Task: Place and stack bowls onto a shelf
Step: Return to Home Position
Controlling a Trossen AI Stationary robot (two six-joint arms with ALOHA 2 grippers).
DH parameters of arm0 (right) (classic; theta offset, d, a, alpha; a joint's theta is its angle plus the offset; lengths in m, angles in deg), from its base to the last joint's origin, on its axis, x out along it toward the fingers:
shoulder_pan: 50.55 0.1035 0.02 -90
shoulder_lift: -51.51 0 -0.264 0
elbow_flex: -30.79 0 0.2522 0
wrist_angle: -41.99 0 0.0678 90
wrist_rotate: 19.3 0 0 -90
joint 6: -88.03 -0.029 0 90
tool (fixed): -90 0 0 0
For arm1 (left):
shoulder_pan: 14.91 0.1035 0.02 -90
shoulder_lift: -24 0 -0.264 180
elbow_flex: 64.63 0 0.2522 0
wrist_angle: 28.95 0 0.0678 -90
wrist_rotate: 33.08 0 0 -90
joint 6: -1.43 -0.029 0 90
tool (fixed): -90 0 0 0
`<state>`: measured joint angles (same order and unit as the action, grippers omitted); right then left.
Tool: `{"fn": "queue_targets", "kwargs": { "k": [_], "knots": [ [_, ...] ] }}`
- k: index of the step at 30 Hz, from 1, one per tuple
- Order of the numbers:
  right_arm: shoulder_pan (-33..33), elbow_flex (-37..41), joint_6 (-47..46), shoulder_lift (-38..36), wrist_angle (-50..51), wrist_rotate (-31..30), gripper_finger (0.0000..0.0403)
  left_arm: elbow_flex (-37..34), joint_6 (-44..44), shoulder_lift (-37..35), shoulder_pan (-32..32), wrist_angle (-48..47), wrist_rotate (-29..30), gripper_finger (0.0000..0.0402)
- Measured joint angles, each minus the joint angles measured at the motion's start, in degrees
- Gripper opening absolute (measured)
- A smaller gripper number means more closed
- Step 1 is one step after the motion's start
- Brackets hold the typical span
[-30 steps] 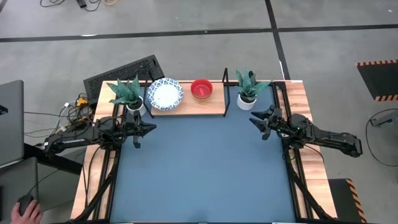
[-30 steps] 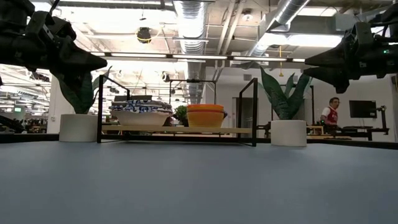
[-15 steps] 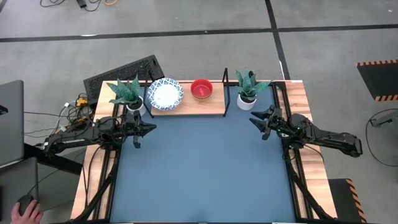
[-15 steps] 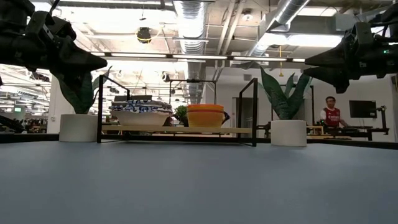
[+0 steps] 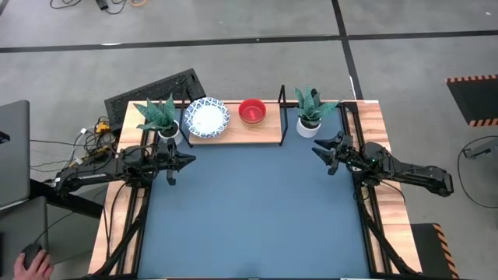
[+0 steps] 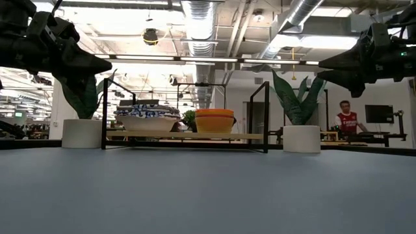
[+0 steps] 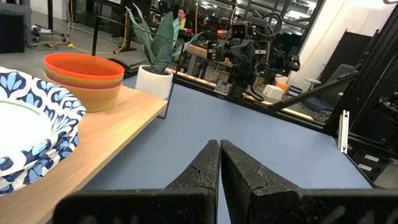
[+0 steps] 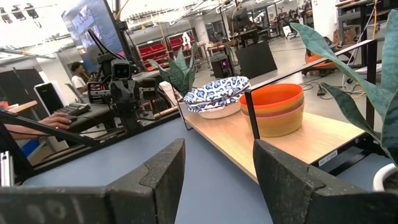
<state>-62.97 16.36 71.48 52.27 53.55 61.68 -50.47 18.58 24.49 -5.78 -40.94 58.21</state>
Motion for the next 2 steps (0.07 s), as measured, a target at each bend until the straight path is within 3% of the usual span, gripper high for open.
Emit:
{"fn": "queue_targets", "kwargs": {
  "k": [2],
  "knots": [
    [0.00,0.02,0.00,0.02,0.00,0.00,0.0215,0.01,0.00,0.01,0.01,-0.01,0.01,0.0000]
  ]
}}
